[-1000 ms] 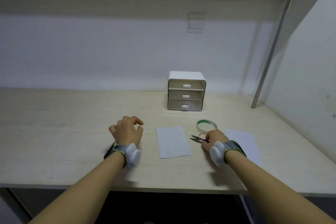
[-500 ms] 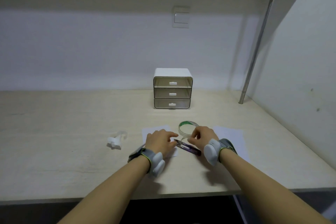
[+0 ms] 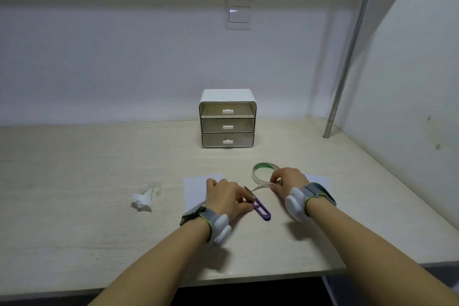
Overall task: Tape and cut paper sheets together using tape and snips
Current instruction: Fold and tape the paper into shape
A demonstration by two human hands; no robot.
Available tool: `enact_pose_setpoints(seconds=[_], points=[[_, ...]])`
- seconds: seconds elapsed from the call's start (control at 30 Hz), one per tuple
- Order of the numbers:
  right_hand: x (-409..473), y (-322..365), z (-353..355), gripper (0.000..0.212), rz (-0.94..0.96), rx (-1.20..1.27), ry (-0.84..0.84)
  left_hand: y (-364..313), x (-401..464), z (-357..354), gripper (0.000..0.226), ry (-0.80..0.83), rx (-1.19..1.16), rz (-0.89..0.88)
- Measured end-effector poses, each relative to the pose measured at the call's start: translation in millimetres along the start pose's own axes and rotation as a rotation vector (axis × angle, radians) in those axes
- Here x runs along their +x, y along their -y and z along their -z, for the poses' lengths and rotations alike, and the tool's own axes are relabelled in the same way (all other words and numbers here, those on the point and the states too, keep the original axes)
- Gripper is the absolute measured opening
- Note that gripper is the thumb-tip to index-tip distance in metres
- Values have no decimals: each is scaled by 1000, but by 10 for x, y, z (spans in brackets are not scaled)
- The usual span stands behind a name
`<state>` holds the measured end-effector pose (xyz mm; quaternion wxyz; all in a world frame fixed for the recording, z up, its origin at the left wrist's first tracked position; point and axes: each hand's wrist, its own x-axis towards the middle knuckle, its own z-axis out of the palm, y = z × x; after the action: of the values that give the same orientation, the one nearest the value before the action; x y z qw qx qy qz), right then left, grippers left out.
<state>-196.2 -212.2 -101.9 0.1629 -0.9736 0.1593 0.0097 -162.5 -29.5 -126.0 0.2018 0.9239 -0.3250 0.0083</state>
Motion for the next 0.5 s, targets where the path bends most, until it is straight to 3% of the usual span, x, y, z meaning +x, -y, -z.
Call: enact_pose_setpoints(seconds=[0.3, 0.5], points=[[181, -202, 62, 22, -122, -27, -31, -106, 57, -32, 25, 4, 26, -44], [262, -224, 157, 39, -170, 85, -91, -108, 120, -63, 26, -14, 37, -41]])
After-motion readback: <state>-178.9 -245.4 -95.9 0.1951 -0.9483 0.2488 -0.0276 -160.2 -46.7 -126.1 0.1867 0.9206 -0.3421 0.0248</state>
